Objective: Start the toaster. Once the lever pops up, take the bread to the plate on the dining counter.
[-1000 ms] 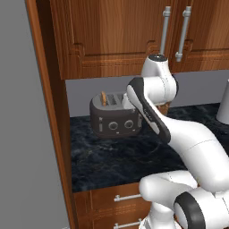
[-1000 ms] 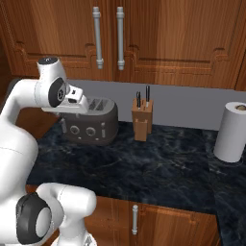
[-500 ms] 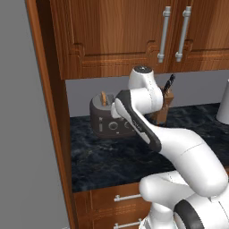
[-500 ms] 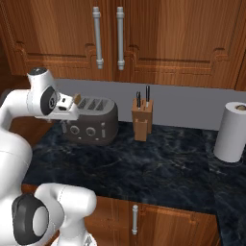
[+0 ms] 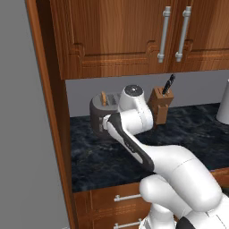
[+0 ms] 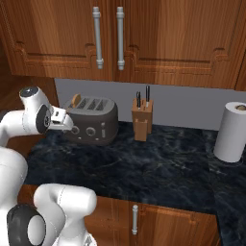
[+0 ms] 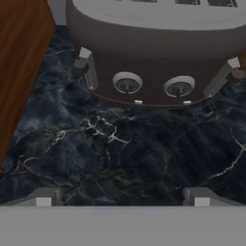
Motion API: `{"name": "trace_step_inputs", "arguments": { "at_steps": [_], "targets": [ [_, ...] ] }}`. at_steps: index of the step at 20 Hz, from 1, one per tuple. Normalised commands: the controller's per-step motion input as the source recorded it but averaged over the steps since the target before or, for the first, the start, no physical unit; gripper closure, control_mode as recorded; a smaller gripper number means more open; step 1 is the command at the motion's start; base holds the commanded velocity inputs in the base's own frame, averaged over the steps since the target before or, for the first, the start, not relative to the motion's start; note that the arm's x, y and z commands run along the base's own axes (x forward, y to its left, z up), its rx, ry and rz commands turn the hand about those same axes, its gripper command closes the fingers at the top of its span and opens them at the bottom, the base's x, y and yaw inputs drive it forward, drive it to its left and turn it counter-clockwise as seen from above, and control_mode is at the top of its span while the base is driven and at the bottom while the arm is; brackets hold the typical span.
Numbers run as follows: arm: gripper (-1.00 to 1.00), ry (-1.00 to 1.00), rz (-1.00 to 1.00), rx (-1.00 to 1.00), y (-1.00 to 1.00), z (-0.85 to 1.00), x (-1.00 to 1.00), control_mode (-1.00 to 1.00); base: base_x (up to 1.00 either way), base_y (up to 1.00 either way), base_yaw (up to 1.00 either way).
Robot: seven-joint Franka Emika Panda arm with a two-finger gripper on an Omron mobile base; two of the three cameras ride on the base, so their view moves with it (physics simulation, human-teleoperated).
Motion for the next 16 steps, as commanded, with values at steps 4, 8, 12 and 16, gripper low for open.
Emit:
{"name": "trace_step_inputs", "arguments": {
  "at_steps": [4, 8, 12, 16],
  "targets": [
    [-1.0, -0.1, 0.0, 0.0, 0.34, -0.32, 0.32, -1.0, 0.0, 0.0, 0.0],
    [-1.0, -0.09, 0.0, 0.02, 0.14, -0.09, 0.27, -1.0, 0.0, 0.0, 0.0],
    [-1.0, -0.05, 0.0, 0.03, 0.0, 0.0, 0.29, -1.0, 0.0, 0.0, 0.0],
    [-1.0, -0.01, 0.0, 0.02, 0.0, 0.0, 0.4, -1.0, 0.0, 0.0, 0.0]
  ]
}}
